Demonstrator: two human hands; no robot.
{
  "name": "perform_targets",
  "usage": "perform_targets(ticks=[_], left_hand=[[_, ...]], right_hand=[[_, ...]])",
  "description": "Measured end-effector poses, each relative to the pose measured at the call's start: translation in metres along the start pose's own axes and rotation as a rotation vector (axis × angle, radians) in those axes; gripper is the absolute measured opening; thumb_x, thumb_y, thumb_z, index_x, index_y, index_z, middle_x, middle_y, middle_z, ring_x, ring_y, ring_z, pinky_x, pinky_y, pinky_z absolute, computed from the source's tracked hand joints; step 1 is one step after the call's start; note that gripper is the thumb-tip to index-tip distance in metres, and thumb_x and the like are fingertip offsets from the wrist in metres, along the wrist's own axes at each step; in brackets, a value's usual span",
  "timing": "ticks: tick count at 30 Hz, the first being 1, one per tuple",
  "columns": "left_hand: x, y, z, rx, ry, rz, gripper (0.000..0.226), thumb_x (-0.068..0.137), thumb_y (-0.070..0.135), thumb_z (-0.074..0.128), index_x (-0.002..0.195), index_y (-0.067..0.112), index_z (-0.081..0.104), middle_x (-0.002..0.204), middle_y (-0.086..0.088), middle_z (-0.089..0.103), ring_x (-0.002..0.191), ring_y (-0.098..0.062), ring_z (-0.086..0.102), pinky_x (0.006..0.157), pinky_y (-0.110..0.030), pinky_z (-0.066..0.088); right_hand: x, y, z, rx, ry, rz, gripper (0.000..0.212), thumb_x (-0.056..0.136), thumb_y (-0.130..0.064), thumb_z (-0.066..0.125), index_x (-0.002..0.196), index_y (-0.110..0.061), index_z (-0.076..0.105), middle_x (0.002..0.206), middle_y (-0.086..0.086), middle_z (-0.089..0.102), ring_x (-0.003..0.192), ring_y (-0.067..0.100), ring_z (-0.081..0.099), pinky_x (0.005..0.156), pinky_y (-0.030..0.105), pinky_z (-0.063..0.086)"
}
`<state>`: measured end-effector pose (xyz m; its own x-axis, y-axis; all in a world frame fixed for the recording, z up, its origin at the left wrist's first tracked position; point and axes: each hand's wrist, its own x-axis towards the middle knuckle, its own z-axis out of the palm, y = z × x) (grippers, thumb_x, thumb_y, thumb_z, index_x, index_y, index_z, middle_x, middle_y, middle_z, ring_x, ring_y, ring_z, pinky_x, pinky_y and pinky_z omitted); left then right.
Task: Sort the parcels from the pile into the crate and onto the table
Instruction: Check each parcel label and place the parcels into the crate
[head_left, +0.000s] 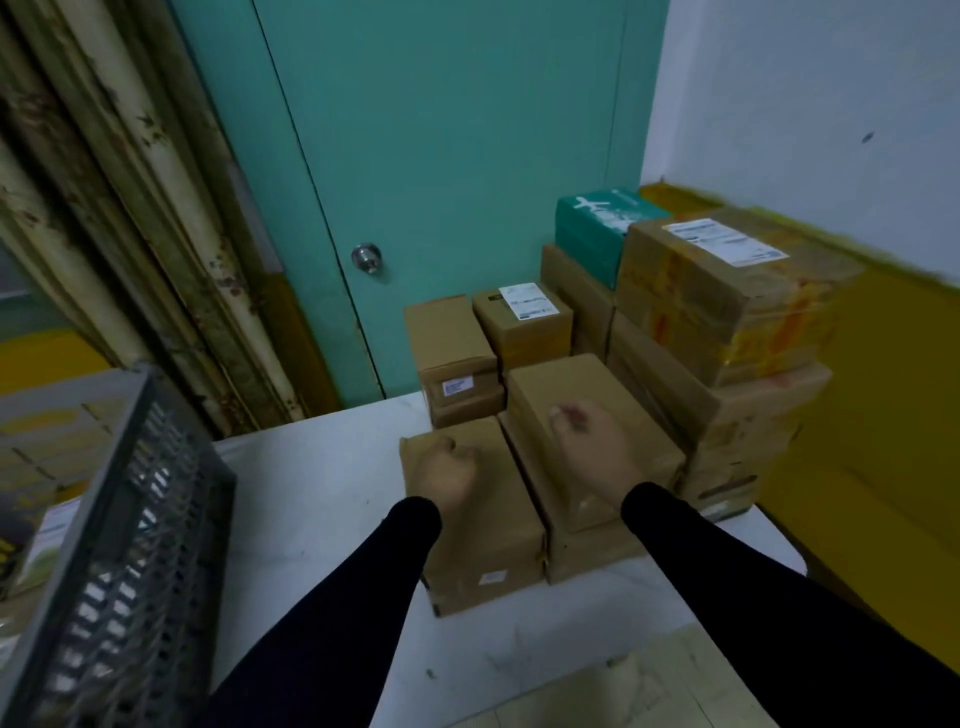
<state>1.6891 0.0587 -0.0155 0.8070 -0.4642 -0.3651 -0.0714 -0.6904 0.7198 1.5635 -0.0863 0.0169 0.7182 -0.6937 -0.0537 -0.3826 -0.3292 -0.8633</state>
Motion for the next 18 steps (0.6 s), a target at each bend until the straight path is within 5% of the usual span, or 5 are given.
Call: perform_targets(ticks=[3, 7, 9, 13, 18], left_hand=[[0.008, -0.024, 0.003, 0.108, 0.088, -0.176, 0.076, 0.105, 0.055, 0.034, 0.162, 0.012, 0.009, 0.166, -0.017, 0.017, 0.15, -0.04, 0.025, 0.122, -0.048, 0.023], [0.002, -0.052, 0.003, -0.005, 0.01, -0.306, 0.07, 0.108, 0.043, 0.033, 0.16, 0.004, 0.009, 0.165, -0.019, 0.02, 0.149, -0.036, 0.03, 0.122, -0.044, 0.026], [-0.001, -0.065, 0.004, -0.065, -0.043, -0.329, 0.067, 0.109, 0.036, 0.035, 0.159, 0.0, 0.009, 0.164, -0.02, 0.024, 0.148, -0.034, 0.032, 0.121, -0.041, 0.029], [-0.011, -0.079, 0.008, -0.237, -0.125, -0.326, 0.062, 0.102, 0.038, 0.047, 0.152, 0.005, 0.029, 0.15, -0.015, 0.046, 0.132, -0.032, 0.05, 0.11, -0.042, 0.045], [-0.02, -0.091, -0.019, -0.419, -0.088, -0.328, 0.047, 0.1, 0.03, 0.052, 0.141, 0.007, 0.043, 0.135, -0.012, 0.056, 0.106, -0.025, 0.059, 0.082, -0.034, 0.05]], right_hand=[[-0.006, -0.002, 0.019, -0.002, -0.101, -0.053, 0.037, 0.107, -0.033, 0.049, 0.135, -0.012, 0.057, 0.121, 0.001, 0.062, 0.106, 0.012, 0.053, 0.09, 0.028, 0.042], [-0.008, 0.007, 0.055, -0.24, -0.435, 0.036, 0.058, 0.108, -0.044, 0.04, 0.156, -0.012, 0.033, 0.142, 0.005, 0.049, 0.127, 0.024, 0.05, 0.111, 0.039, 0.04], [-0.013, 0.015, 0.073, -0.373, -0.539, 0.148, 0.06, 0.107, -0.045, 0.037, 0.154, -0.009, 0.031, 0.144, 0.015, 0.05, 0.126, 0.031, 0.052, 0.108, 0.04, 0.042], [-0.023, 0.028, 0.092, -0.416, -0.445, 0.229, 0.048, 0.104, -0.043, 0.043, 0.137, -0.01, 0.044, 0.123, 0.015, 0.06, 0.108, 0.031, 0.06, 0.086, 0.036, 0.049], [-0.025, 0.023, 0.096, 0.038, -0.298, 0.367, 0.033, 0.099, -0.041, 0.057, 0.122, -0.017, 0.054, 0.122, 0.009, 0.063, 0.108, 0.031, 0.062, 0.1, 0.051, 0.052]])
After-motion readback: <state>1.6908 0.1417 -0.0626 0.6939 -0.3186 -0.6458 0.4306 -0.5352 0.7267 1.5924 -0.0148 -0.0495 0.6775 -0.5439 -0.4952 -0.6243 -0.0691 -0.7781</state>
